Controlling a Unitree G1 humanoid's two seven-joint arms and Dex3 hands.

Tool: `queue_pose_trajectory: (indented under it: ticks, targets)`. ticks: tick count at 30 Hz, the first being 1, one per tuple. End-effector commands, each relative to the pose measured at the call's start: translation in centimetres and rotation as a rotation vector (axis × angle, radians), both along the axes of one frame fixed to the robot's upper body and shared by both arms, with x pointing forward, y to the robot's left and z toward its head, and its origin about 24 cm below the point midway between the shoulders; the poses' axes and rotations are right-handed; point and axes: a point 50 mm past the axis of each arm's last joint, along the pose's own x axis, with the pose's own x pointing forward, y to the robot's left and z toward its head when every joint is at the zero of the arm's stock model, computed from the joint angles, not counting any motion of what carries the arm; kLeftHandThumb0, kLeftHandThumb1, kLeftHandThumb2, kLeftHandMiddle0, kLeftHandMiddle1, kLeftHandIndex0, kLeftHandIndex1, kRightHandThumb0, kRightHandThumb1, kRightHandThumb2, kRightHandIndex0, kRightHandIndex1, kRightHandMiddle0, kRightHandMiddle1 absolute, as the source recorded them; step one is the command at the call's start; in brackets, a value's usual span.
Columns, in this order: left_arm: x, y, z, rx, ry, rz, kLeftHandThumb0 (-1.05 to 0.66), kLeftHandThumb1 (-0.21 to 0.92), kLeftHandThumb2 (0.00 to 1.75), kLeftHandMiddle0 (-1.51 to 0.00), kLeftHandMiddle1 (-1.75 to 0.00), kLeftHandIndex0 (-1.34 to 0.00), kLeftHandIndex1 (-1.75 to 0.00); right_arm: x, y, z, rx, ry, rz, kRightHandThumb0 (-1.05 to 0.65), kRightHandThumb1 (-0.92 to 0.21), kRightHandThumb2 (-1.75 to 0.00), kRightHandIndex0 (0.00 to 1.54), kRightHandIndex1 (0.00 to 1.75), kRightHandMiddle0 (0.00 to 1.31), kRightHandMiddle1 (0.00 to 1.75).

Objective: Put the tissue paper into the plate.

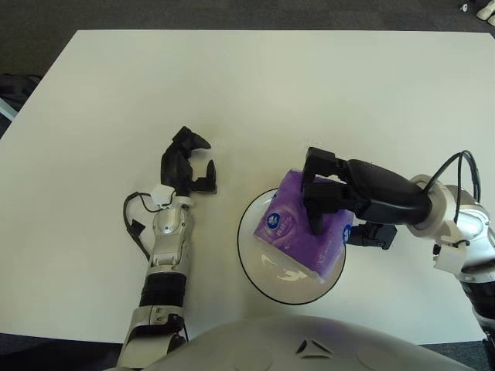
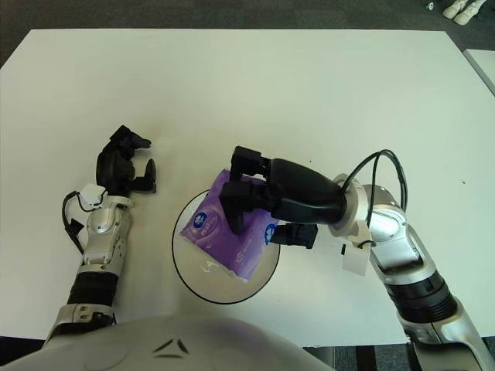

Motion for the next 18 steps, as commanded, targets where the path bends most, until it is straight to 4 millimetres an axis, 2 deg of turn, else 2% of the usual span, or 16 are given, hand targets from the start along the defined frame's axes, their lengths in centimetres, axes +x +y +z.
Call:
queue_pose_trajectory:
  ticks: [1,6,14,15,16,17,18]
  targets:
    - [-1.35,0.26,-2.72,-0.009,0.126,0.001,-0.01,-0.08,1.75,-0.91,-1.75,-0.70,-1.68,-0.42,0.08,-0.15,0.006,-0.047,-0.017,0.00,-0.05,-1.63,0.82,1.75,0.59,1.73]
    - [-1.38,0.40,-2.82,-0.007,0.143,0.009,-0.01,-0.08,1.75,-0.91,-1.75,-0.70,-1.68,-0.40,0.24,-0.37,0.000,-0.063,-0.032,0.00,-0.09,-1.58,0.79,1.72,0.55,1.74]
    - [-1.59,0.50,-2.68,-0.010,0.157,0.024,-0.01,-0.08,1.75,-0.91,-1.75,-0.71,-1.67,-0.20,0.23,-0.43,0.076,-0.064,-0.087,0.00,-0.09,-1.59,0.78,1.73,0.55,1.75]
    - [-1.62,0.52,-2.67,-0.010,0.157,0.024,-0.01,-0.08,1.75,-0.91,-1.75,-0.72,-1.66,-0.05,0.42,-0.04,0.105,-0.074,-0.098,-0.01,0.02,-1.66,0.88,1.74,0.72,1.58]
    - [-1.64,0.51,-2.68,-0.010,0.157,0.023,-0.01,-0.08,1.75,-0.91,-1.75,-0.72,-1.66,0.03,0.45,0.08,0.155,-0.059,-0.109,-0.01,0.03,-1.66,0.88,1.75,0.72,1.57]
    - [-1.63,0.50,-2.69,-0.009,0.156,0.022,-0.01,-0.08,1.75,-0.91,-1.75,-0.72,-1.66,0.10,0.44,0.14,0.184,-0.043,-0.116,-0.14,-0.27,-1.31,0.57,1.75,0.56,1.63]
    - [-1.62,0.49,-2.70,-0.009,0.156,0.021,-0.01,-0.08,1.75,-0.91,-1.75,-0.72,-1.66,0.14,0.42,0.14,0.200,-0.031,-0.121,-0.26,-0.39,-1.20,0.46,1.64,0.45,1.57]
